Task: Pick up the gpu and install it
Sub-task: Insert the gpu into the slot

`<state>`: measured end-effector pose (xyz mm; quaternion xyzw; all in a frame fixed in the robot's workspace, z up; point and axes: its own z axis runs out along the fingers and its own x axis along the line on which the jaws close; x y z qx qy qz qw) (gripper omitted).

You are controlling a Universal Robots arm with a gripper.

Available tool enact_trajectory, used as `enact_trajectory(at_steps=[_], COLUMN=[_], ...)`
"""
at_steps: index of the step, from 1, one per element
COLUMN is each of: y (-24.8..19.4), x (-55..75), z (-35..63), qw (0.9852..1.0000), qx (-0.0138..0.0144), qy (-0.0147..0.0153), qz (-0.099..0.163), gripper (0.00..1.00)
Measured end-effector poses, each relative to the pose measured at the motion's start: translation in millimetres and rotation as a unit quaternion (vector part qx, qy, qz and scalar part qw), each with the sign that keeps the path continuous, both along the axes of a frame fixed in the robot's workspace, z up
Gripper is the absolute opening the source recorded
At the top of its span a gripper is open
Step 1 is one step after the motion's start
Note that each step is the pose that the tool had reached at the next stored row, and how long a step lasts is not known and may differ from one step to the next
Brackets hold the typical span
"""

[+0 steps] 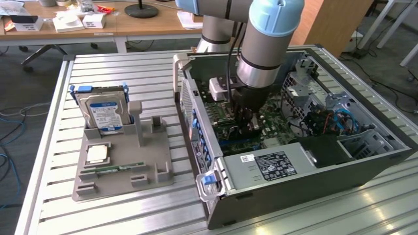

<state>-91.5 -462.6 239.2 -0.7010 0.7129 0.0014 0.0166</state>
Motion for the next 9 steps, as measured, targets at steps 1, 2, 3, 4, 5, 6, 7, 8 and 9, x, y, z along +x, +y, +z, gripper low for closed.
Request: enact_trajectory(at_steps=[1, 2, 3, 4, 5, 6, 7, 8, 9], y=[0.0, 0.0, 0.0, 0.0, 0.0, 0.0, 0.0, 0.0, 0.0], x=[-0.1, -0.1, -0.2, -0.2, -0.4, -0.4, -0.4, -0.4, -0.3], z=[0.0, 0.0, -0.3, -0.7, -1.5, -2.2, -3.1, -3.4, -3.7], qw=[1.0000, 1.0000, 1.0000, 1.0000, 1.0000, 1.0000, 1.0000, 1.0000, 1.0000], qx=[0.0000, -0.0002, -0.0004, -0.0010, -0.0017, -0.0025, -0.0030, -0.0035, -0.0038], qy=[0.0000, 0.0001, 0.0002, 0.0004, 0.0006, 0.0004, 0.0004, 0.0003, 0.0003], qz=[0.000, 0.000, 0.000, 0.000, 0.000, 0.000, 0.000, 0.000, 0.000], gripper=[0.26, 0.26, 0.26, 0.26, 0.26, 0.26, 0.26, 0.26, 0.26])
